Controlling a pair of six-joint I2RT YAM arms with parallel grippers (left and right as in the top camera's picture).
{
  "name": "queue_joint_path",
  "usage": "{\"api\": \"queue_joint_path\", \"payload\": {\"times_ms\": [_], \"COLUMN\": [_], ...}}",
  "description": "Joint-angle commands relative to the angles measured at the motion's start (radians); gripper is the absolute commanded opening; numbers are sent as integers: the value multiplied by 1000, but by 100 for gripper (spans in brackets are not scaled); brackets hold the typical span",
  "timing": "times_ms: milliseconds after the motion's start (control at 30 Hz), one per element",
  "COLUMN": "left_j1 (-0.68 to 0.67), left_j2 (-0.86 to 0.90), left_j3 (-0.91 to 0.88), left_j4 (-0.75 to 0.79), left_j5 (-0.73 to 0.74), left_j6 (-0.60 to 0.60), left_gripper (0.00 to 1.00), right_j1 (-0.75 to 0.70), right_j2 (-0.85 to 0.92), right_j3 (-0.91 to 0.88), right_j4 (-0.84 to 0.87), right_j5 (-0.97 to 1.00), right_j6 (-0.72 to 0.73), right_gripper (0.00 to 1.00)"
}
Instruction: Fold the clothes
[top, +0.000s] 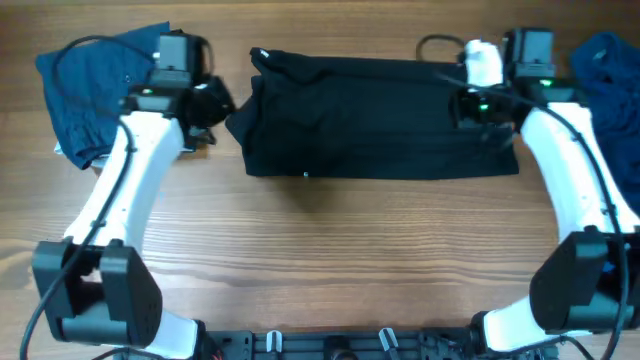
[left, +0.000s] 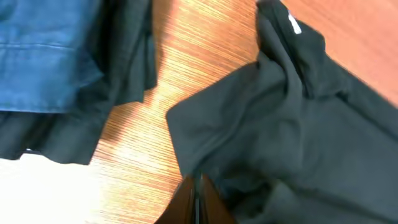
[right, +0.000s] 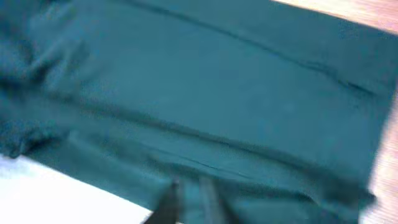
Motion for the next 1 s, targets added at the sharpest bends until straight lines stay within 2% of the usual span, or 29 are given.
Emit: {"api": "queue_joint_path", "payload": {"times_ms": [0, 33, 133, 233, 467, 633, 767, 867, 933, 967], "left_j1": [92, 105, 125, 126, 126, 126, 126, 126, 126, 125], "left_j2": [-13, -13, -13, -13, -13, -13, -13, -13, -13, -13], "left_j3": [10, 10, 10, 10, 9, 8, 8, 8, 8, 8], "left_j4": [-24, -39, -75, -76, -88, -91, -98, -99, -103, -109], "left_j5": [202, 189, 145, 142, 142, 142, 142, 142, 142, 143], "left_j6": [13, 13, 13, 12, 13, 12, 12, 12, 12, 12], "left_gripper": [4, 4, 5, 10, 11, 11, 11, 13, 13, 10], "right_j1": [35, 35, 39, 53, 62, 62, 62, 62, 62, 61], "right_j2": [50, 63, 129, 254, 382, 406, 407, 407, 407, 404], "right_j3": [5, 5, -4, -8, -8, -12, -12, -12, -12, -12], "right_j4": [0, -10, -49, -39, -9, 144, 271, 311, 272, 246], "right_j5": [11, 5, -29, -44, -43, -35, -35, -35, -35, -35], "right_j6": [-38, 16, 31, 53, 105, 141, 222, 240, 239, 239], "right_gripper": [11, 12, 4, 4, 4, 4, 12, 23, 22, 21]}}
